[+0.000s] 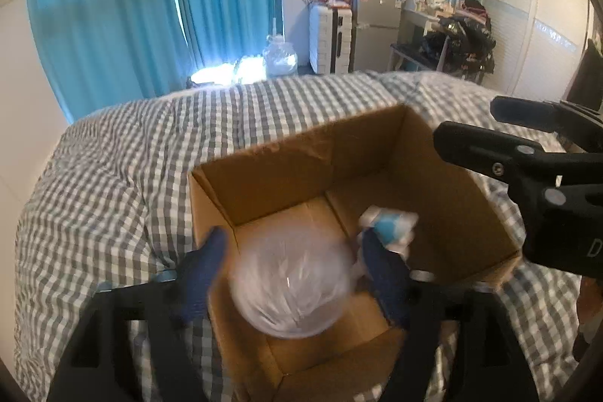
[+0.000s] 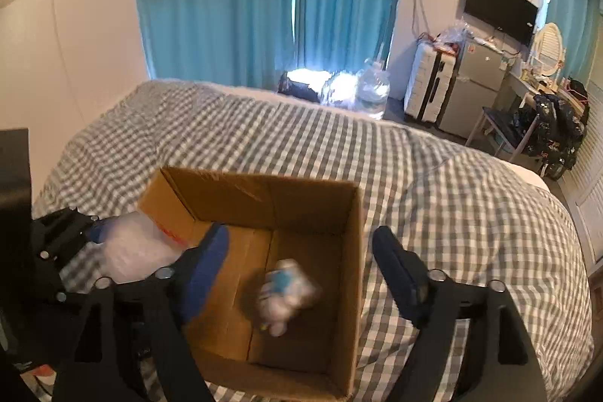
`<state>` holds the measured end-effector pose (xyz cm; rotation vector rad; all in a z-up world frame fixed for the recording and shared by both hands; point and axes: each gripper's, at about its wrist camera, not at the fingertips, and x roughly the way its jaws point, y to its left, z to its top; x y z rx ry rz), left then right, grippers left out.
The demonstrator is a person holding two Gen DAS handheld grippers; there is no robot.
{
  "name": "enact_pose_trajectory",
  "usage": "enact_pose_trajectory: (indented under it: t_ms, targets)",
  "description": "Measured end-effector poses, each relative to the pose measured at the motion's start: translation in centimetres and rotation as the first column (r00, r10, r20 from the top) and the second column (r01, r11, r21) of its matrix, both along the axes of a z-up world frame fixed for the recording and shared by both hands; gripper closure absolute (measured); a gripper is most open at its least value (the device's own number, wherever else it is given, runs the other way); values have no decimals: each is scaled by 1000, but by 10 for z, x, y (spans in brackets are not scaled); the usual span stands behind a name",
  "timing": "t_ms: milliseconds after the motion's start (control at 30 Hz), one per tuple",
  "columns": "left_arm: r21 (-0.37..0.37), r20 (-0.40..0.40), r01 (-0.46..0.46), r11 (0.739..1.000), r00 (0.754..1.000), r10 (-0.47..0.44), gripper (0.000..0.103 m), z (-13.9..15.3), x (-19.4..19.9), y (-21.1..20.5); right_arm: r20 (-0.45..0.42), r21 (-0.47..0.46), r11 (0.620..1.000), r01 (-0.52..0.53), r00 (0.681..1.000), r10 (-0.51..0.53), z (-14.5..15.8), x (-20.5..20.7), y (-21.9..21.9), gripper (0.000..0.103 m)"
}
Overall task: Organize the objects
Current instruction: 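Lower the swab cup into the box with the left gripper while the right gripper drops the toy in, then move both grippers back toward the remaining items beside the box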
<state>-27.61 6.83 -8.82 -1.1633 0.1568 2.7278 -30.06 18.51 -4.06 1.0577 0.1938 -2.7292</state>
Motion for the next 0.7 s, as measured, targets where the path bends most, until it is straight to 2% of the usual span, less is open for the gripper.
enact_pose_trajectory:
  t_ms: [167,367,533,700]
  targets:
    - [13,-72,15,1000,997,-14,5,37,29,-1,-50,-7,1000,31,998,-31,37,29,8,23]
    - [2,-160,-2,1000,987,2,3,99,73,-7,-136,-5,999,42,990,-42,100,87,11,16]
    - [-18,-226,-26,999,974,21,0,146,110,-18,-181,-8,1000,30,983,-31,144,133,7,15]
    - [-9,-244,-31,999,969,28,0,163,145,-33,-222,29,1000,11,975,-5,165,182,-3,11]
